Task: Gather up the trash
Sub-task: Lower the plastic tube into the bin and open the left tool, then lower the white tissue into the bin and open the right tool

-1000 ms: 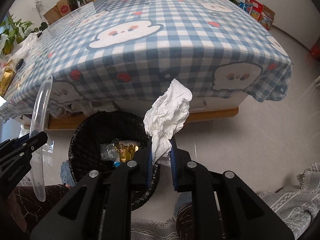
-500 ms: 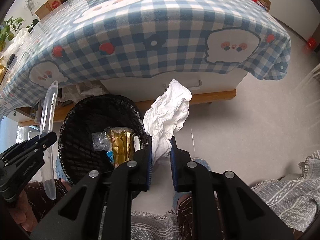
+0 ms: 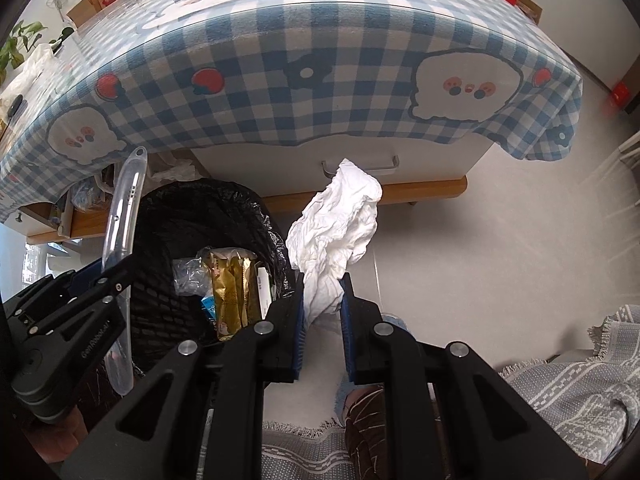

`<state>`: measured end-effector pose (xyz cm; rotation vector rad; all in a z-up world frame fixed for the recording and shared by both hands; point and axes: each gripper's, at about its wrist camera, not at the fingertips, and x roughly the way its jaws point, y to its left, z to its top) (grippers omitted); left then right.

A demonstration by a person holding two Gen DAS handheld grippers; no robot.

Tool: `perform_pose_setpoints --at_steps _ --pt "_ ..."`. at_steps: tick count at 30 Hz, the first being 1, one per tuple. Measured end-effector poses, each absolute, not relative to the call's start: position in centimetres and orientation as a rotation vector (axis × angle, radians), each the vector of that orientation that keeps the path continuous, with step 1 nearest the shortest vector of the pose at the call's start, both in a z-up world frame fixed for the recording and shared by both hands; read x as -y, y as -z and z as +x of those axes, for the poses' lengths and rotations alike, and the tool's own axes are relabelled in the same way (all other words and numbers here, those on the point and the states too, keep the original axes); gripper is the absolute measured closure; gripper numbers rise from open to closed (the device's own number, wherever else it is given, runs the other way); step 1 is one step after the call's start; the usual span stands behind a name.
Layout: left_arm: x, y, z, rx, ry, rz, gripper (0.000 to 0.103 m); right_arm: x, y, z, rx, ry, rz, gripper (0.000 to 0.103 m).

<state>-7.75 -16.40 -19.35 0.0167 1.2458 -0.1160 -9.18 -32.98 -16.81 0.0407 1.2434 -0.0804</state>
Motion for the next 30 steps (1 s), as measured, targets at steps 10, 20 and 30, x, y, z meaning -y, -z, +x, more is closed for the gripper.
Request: perform_pose_setpoints --at_steps 10,20,30 --pt "15.1 19.1 -8.1 -1.199 0.089 0.024 0.037 31.9 16.9 -8.8 -1.234 0.062 0.035 0.089" --pt "8.6 17.7 -9.1 -1.131 0.005 -0.018 0.007 26.6 17.2 -8.7 -1.216 -0.051 0.032 0.089" --pt "3.2 17.4 -10.5 -1.132 -0.055 0.001 0.006 20.9 18.2 -8.8 -1.229 -0.142 -0.008 0.089"
